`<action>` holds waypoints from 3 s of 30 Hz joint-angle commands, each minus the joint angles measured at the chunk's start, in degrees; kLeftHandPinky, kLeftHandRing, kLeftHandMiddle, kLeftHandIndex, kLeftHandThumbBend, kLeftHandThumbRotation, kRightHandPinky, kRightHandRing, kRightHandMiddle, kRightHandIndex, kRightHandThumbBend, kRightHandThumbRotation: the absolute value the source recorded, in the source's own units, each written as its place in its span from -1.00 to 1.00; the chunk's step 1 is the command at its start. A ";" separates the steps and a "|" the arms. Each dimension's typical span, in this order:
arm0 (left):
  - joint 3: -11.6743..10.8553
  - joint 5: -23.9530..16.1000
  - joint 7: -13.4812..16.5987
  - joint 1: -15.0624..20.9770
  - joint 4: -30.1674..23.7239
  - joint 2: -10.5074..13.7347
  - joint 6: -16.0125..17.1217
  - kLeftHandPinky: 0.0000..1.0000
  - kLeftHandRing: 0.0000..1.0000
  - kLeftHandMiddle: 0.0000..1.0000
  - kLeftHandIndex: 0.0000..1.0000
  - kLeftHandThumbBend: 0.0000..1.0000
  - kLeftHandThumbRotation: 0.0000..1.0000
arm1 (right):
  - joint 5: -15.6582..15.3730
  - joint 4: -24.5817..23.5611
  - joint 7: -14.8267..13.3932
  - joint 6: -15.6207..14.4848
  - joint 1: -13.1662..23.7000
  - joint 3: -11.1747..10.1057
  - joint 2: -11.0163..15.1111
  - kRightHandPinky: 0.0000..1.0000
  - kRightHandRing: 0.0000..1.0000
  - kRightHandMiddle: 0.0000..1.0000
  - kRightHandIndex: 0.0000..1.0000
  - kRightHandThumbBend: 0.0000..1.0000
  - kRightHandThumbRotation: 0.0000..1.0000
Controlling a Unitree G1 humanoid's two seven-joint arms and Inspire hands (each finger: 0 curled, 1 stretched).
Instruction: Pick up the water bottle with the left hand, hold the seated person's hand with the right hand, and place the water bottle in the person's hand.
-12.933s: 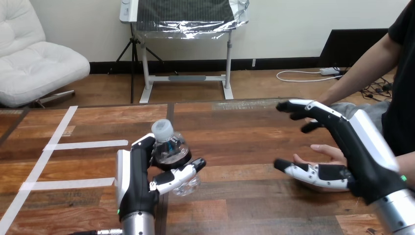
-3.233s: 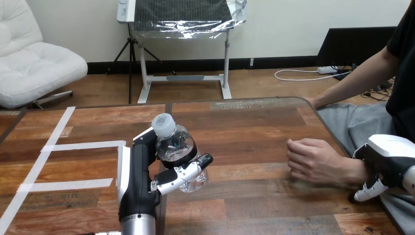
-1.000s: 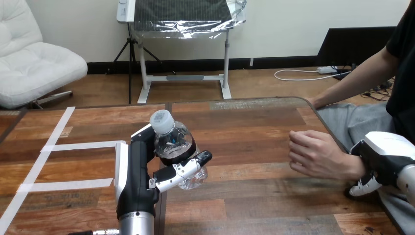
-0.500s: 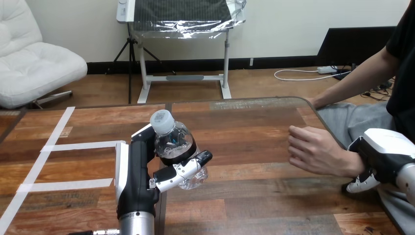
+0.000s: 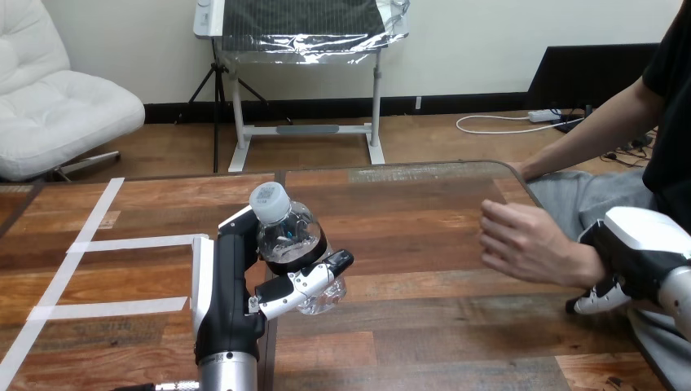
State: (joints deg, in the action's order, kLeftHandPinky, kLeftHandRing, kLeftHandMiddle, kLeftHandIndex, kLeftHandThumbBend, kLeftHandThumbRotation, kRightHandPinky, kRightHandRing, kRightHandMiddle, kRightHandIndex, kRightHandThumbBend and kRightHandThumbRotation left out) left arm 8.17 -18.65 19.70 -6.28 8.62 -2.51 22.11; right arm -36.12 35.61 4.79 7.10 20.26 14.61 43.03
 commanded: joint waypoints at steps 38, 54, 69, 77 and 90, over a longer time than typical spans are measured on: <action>1.94 -0.07 -1.77 6.69 -2.20 -2.24 0.27 -0.22 -0.19 -0.13 -0.07 0.35 -1.00 | 1.14 -17.20 2.38 -2.67 -2.35 -6.19 1.42 -0.67 -0.54 -0.37 -0.27 0.48 -1.00; 3.04 -0.17 -1.60 7.59 -2.65 -2.49 -0.77 -0.21 -0.19 -0.13 -0.07 0.36 -1.00 | 1.14 -18.21 2.39 -1.95 -2.71 -6.71 1.39 -0.64 -0.51 -0.34 -0.26 0.49 -1.00; 4.20 0.72 -2.93 10.50 -1.95 -2.86 -0.81 -0.22 -0.18 -0.13 -0.06 0.35 -1.00 | 0.66 -19.28 2.42 -2.64 -2.94 -6.82 0.69 -0.60 -0.47 -0.28 -0.21 0.54 -1.00; 4.94 0.38 -3.09 11.69 -1.46 -3.22 -0.85 -0.22 -0.19 -0.13 -0.07 0.34 -1.00 | 0.55 -19.98 2.29 -2.92 -3.23 -6.80 0.54 -0.58 -0.45 -0.27 -0.19 0.54 -1.00; 6.84 0.53 -2.87 12.79 -1.21 -4.19 -1.68 -0.28 -0.21 -0.14 -0.07 0.34 -1.00 | -0.24 -19.72 1.10 -1.74 -3.21 -6.42 0.45 -0.60 -0.46 -0.28 -0.21 0.50 -1.00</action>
State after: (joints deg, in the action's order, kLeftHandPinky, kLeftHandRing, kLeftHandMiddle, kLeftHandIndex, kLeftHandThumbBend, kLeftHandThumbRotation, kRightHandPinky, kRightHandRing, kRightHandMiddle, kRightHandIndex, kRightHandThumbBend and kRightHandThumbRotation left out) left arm 14.20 -18.41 16.59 1.76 8.72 -2.66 20.08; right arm -36.20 17.67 7.18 4.73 15.81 8.99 43.16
